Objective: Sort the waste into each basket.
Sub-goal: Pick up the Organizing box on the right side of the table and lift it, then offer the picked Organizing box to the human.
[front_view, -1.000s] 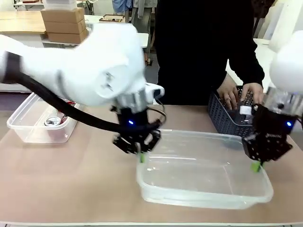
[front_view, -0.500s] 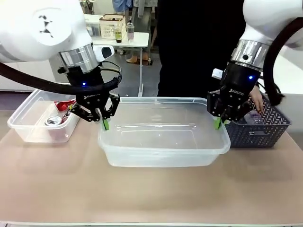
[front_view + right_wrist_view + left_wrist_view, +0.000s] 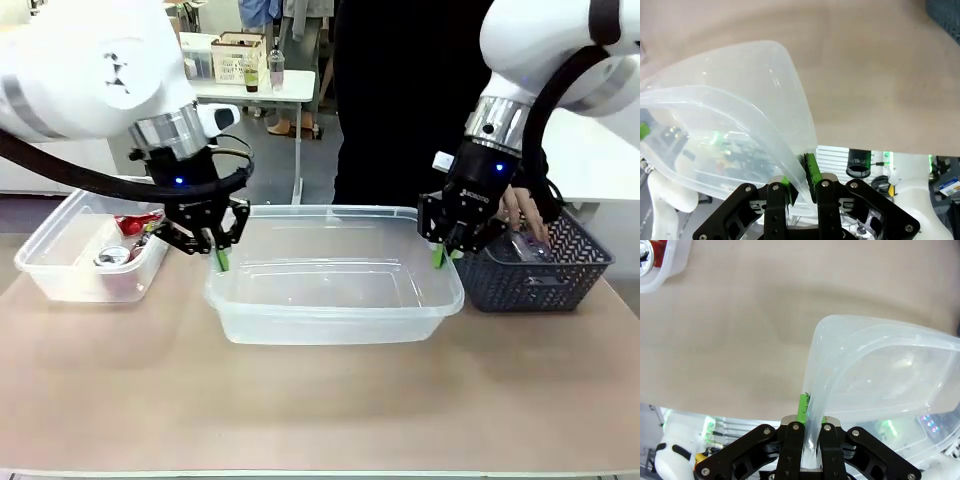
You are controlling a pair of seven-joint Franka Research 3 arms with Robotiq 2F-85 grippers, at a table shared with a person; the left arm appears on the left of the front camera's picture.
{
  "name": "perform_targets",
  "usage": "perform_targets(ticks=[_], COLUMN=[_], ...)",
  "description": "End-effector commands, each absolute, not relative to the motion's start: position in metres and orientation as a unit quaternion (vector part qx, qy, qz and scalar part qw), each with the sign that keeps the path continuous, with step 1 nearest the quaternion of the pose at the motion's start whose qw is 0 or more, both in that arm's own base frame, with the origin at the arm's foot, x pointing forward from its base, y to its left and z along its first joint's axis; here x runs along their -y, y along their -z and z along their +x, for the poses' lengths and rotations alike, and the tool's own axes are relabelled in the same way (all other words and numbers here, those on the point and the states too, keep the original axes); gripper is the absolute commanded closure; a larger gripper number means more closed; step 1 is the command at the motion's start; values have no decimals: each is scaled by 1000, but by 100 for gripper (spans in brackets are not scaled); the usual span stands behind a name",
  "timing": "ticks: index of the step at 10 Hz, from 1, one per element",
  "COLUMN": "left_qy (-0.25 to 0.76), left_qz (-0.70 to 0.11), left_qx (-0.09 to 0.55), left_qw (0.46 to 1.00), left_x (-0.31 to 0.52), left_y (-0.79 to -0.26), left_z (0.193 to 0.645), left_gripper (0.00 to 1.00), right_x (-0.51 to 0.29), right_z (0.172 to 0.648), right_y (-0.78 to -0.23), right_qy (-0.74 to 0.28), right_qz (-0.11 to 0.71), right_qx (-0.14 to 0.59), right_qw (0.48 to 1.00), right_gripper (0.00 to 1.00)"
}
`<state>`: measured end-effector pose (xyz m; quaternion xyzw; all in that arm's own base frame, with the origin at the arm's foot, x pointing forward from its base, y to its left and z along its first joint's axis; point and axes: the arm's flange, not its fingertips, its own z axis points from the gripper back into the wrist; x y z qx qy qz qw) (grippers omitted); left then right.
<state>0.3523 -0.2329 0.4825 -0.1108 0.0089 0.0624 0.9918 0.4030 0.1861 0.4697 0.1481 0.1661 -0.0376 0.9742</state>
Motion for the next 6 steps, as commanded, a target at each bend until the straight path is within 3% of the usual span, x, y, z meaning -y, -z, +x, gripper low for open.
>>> perform_targets(ticks=[1, 6], left_qy=[-81, -81], left_qz=[-114, -114], left_qx=[-1, -1], left_qw=[990, 990], left_x=[230, 230], left_y=[-493, -493], left_z=[346, 346], left_gripper=[100, 100], right_x=[-186, -186], right_z=[398, 398], right_y=[-475, -475], right_qy=[31, 31], right_qz=[149, 149], right_qx=[-165, -165], right_qw=[975, 975], right_gripper=[100, 100])
